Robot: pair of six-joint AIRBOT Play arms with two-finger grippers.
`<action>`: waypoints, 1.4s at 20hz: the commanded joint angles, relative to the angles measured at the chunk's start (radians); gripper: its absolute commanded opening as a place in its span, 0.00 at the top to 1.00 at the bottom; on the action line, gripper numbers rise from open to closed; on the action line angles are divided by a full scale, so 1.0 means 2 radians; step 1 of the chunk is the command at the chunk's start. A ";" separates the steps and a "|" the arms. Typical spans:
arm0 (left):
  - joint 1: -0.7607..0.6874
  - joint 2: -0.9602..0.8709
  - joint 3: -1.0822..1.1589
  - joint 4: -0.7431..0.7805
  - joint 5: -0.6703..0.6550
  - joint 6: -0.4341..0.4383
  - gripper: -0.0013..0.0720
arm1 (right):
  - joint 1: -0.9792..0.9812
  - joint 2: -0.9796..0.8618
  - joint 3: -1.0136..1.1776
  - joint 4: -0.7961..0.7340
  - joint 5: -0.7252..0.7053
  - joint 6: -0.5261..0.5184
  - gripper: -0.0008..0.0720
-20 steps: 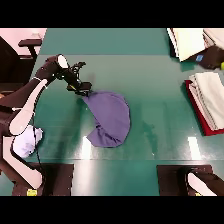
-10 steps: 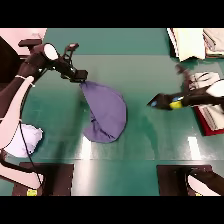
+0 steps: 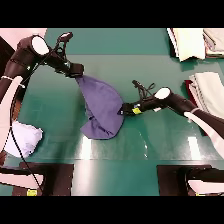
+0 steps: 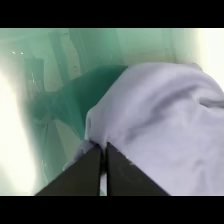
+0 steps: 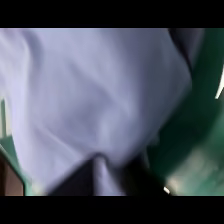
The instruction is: Fold the shirts.
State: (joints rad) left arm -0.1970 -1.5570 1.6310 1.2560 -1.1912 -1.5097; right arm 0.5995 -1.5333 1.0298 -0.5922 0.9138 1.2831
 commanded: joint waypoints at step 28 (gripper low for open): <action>-0.001 0.310 -0.163 -0.068 -0.076 0.006 0.95 | -0.056 0.101 0.312 -0.302 0.298 0.119 0.97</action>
State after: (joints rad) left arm -0.1970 -0.9138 1.5013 1.0920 -1.3148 -1.5097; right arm 0.4217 -1.2549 1.7447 -1.0985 1.4712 1.5135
